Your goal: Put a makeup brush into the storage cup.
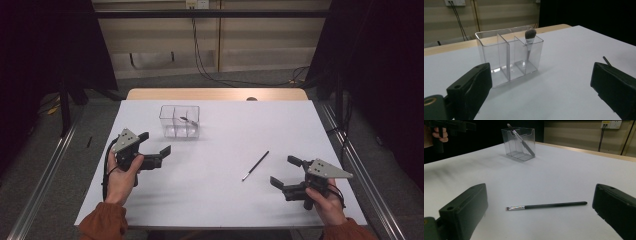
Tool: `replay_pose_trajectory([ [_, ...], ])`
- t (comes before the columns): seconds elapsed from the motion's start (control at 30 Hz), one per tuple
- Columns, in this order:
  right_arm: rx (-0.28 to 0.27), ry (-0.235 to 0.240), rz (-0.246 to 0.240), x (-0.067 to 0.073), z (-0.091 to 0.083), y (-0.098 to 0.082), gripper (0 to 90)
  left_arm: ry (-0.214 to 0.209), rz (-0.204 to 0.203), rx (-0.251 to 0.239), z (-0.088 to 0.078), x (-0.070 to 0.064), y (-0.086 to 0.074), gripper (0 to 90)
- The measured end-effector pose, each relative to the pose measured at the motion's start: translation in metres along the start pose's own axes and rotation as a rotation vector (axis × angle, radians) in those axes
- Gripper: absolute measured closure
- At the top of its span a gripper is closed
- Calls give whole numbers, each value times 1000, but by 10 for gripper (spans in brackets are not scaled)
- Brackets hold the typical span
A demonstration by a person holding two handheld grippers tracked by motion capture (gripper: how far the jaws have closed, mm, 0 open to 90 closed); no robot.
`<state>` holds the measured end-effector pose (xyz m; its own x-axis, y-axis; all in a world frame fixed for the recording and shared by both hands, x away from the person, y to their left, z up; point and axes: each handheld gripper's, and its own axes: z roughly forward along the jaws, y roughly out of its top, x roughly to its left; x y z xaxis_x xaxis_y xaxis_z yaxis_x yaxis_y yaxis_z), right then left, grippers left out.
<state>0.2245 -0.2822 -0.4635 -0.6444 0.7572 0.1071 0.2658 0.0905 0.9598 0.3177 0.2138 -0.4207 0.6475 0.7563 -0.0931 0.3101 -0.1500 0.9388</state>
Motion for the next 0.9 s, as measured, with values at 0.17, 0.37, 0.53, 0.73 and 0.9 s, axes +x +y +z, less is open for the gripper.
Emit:
replay_pose_trajectory([
  [0.17,7,-2,1,0,1,0,0,23,1,-6,-7,0,-4,32],
  [0.37,6,0,3,0,0,0,0,35,-21,-7,-19,0,-15,32],
  [0.53,5,-1,2,0,0,0,0,49,-25,-6,-28,1,-22,35],
  [0.73,4,-5,5,0,1,0,0,33,-18,-15,-38,-5,-27,33],
  [0.9,1,-11,8,-1,1,1,0,37,-24,-31,-47,-6,-33,28],
])
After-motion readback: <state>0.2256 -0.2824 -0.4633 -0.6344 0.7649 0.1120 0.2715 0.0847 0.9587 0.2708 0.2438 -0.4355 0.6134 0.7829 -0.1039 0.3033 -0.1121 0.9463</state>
